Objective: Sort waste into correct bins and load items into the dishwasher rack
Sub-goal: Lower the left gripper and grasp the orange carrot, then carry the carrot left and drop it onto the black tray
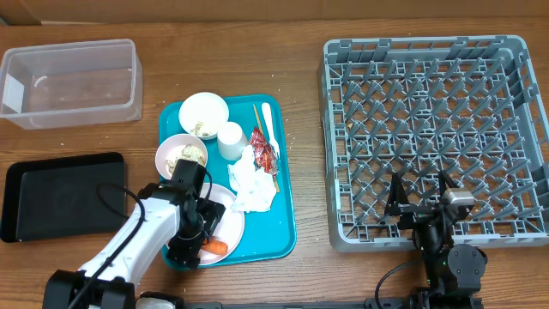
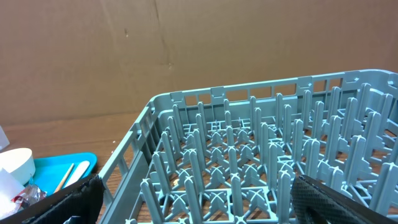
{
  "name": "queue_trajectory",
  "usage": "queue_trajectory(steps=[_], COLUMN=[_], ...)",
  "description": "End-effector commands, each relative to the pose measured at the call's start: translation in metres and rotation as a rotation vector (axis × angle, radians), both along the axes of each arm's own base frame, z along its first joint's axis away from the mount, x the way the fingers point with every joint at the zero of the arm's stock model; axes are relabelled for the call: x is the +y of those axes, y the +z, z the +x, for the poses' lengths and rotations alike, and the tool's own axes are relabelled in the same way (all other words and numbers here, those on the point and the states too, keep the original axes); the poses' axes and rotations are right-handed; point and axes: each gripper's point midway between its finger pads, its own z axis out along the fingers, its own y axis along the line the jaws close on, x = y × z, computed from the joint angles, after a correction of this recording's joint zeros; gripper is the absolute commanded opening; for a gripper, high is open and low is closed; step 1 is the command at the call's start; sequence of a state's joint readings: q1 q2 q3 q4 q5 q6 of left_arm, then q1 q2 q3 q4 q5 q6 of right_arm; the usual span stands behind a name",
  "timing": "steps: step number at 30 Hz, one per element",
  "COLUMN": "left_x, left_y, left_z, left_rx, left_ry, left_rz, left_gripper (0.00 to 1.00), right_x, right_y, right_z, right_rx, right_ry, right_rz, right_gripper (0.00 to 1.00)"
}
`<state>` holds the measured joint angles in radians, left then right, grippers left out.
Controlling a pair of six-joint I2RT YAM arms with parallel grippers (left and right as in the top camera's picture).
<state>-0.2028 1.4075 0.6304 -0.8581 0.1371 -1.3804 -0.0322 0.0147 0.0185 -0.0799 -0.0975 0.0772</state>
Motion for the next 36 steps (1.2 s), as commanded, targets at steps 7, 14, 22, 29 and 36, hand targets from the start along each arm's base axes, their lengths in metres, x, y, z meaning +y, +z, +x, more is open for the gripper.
queue_trajectory(steps=[7,14,22,29,36], left_x=[0.012,0.013,0.013,0.013,0.016], left_y=[-0.018,-0.018,-0.018,-0.017,-0.011], left_z=[-0.005,-0.005,-0.005,-0.002,0.01], left_rx=[0.046,0.044,0.042,0.029,-0.012], left_ry=[0.036,0.031,0.017,-0.035,-0.131], left_rz=[0.074,0.079,0.077,0.073,0.086], left_gripper=[1.0,0.84,0.49,0.3,0.04], right_x=[-0.002,-0.002,-0.002,-0.002,-0.002], right_y=[-0.002,-0.002,-0.002,-0.002,-0.002], right_z=[0.0,0.0,0.0,0.0,0.0], right_rx=[-0.004,-0.004,-0.004,-0.004,-0.004], right_ry=[-0.008,-0.008,-0.008,-0.008,-0.008], right_rz=[-0.007,-0.007,-0.007,-0.007,-0.007], right_gripper=[1.0,1.0,1.0,1.0,1.0])
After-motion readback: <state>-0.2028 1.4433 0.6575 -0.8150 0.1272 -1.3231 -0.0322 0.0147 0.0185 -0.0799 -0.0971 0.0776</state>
